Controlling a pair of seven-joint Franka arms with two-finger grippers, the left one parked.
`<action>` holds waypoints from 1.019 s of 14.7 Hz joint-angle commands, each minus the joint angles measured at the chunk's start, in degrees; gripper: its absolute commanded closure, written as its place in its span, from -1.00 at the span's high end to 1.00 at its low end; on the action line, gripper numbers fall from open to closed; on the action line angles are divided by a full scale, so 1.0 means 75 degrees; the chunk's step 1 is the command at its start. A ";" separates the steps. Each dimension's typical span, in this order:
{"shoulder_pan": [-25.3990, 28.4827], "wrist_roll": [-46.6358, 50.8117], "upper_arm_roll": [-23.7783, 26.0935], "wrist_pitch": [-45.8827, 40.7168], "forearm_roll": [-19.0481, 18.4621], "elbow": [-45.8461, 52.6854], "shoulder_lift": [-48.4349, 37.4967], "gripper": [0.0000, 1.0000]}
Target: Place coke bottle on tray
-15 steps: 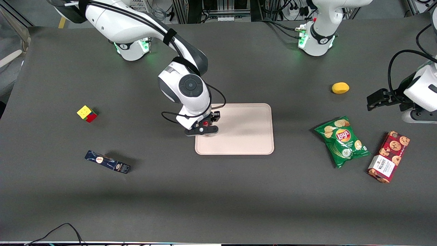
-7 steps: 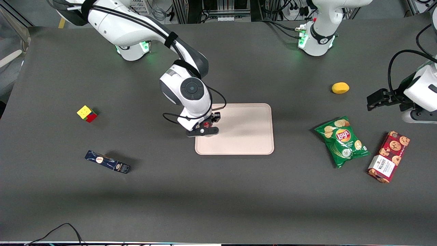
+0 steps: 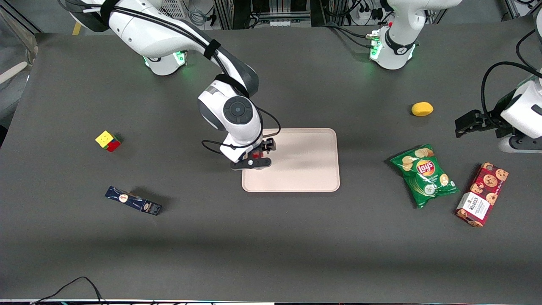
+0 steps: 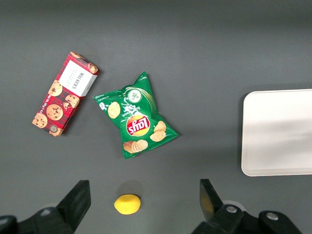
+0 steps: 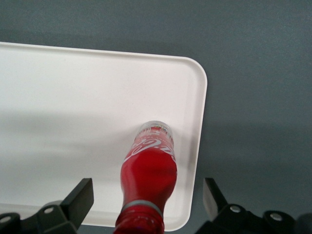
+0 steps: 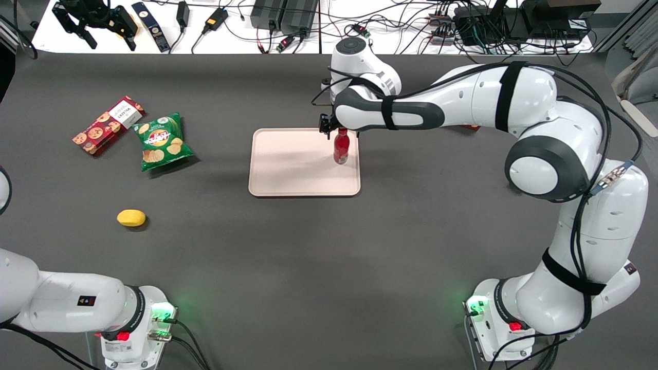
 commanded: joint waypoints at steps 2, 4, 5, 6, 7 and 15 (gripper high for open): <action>0.0005 0.0189 0.0031 0.0025 -0.0124 0.0128 -0.0042 1.00; -0.0053 0.0037 -0.0004 -0.0185 -0.0124 0.0175 -0.0474 1.00; -0.0065 -0.0196 -0.0063 -0.0430 -0.0124 0.0245 -0.0801 1.00; -0.0077 -0.0616 -0.0121 -0.0815 -0.0101 0.0454 -0.1071 1.00; -0.0123 -0.1177 -0.0203 -0.1492 -0.0089 0.0781 -0.1295 1.00; -0.0382 -0.5401 -0.3424 -0.4334 0.2513 0.2215 -0.3170 1.00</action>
